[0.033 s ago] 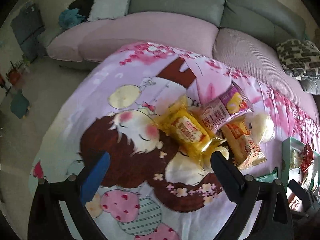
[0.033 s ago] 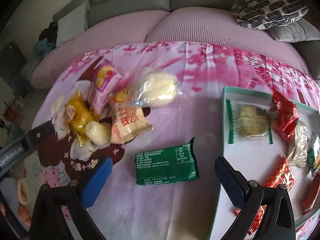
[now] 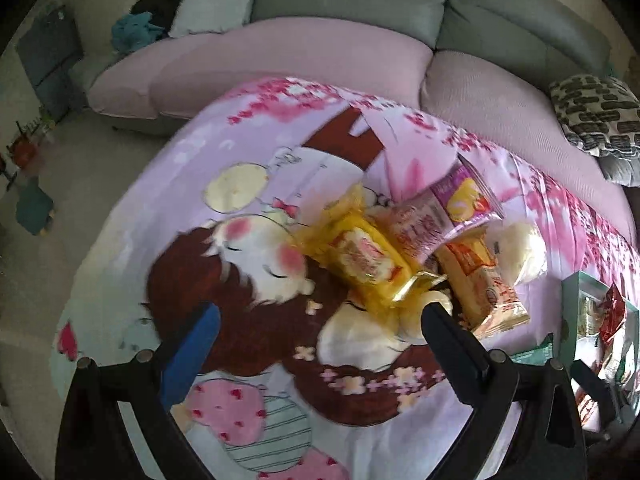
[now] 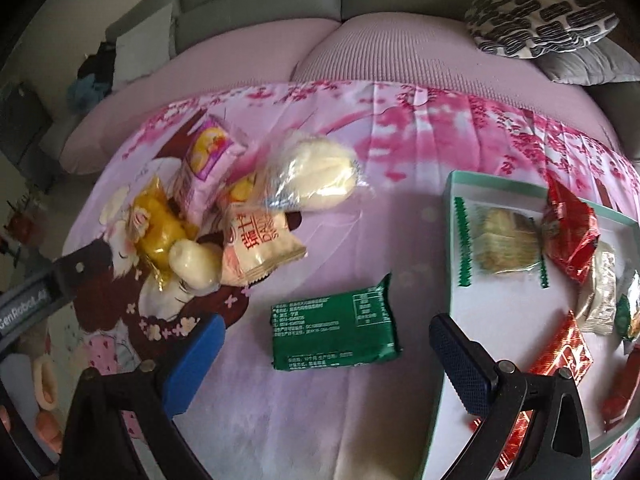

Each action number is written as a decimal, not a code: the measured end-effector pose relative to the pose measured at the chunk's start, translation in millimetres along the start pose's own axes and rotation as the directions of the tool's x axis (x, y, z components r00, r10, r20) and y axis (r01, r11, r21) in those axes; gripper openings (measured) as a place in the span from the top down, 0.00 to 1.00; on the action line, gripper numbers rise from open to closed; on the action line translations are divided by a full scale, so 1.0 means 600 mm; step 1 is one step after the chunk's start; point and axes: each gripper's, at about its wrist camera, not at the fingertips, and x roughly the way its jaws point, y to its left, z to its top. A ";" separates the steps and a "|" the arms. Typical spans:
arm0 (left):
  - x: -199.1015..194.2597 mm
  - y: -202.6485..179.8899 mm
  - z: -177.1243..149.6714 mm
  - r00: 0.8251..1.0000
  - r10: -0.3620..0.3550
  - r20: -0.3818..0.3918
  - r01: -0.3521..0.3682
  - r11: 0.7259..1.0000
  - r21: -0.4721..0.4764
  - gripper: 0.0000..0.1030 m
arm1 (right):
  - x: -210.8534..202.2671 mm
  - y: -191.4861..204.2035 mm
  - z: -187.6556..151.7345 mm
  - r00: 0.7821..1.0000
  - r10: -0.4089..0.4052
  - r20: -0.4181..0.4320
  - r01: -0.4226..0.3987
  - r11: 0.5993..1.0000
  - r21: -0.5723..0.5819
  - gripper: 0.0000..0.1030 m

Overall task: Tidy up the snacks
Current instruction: 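Move both open tools back toward the snack pile, then grasp the green biscuit pack with the right tool while the left tool grasps the yellow bread bag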

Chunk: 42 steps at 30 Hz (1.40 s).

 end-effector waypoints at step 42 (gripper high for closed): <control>0.132 -0.128 -0.001 0.984 -0.050 -0.172 0.057 0.998 0.036 0.40 | 0.078 0.024 -0.010 0.995 -0.083 -0.063 0.074 0.989 -0.125 0.06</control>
